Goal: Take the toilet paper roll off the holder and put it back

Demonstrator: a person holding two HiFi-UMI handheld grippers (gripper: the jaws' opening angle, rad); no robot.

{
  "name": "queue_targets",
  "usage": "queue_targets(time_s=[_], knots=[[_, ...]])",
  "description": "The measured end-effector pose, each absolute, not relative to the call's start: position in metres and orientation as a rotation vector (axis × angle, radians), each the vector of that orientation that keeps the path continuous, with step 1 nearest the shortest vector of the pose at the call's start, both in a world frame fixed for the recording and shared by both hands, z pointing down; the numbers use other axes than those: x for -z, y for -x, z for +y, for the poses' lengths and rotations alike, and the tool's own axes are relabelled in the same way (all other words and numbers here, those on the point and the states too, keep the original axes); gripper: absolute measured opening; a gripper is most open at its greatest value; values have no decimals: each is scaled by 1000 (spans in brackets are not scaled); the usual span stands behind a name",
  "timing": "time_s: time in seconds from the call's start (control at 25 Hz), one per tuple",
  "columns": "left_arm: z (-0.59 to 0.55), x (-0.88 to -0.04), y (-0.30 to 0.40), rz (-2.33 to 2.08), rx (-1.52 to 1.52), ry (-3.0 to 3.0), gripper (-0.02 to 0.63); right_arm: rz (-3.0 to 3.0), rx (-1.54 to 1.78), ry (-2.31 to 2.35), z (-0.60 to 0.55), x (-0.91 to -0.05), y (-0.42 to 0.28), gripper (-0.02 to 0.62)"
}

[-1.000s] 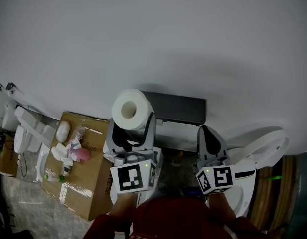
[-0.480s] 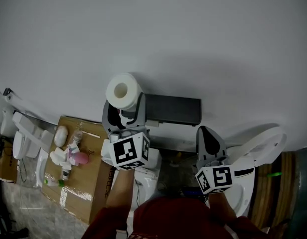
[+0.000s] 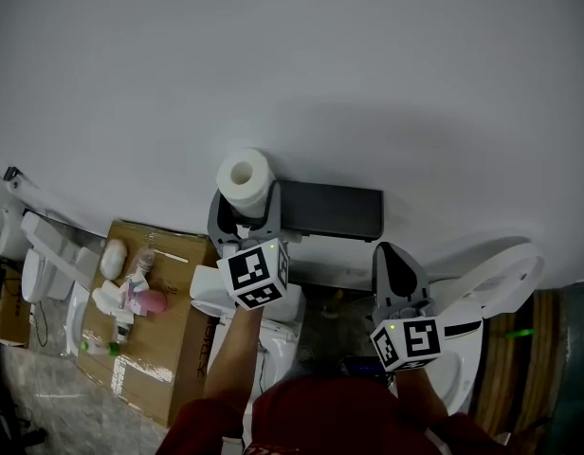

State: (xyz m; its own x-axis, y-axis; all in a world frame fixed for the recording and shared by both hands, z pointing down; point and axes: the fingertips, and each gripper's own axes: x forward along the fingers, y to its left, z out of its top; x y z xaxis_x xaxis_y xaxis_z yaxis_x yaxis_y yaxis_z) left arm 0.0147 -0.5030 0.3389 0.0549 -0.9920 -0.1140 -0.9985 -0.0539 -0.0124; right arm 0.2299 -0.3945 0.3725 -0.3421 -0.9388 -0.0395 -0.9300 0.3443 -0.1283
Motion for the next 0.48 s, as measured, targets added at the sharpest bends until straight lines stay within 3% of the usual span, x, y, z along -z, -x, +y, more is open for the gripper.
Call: queue_targets(time_s=[0.48], knots=[[-502, -334, -15, 2069, -88, 2204, 407, 2494, 114, 1732, -396, -373, -227, 18]])
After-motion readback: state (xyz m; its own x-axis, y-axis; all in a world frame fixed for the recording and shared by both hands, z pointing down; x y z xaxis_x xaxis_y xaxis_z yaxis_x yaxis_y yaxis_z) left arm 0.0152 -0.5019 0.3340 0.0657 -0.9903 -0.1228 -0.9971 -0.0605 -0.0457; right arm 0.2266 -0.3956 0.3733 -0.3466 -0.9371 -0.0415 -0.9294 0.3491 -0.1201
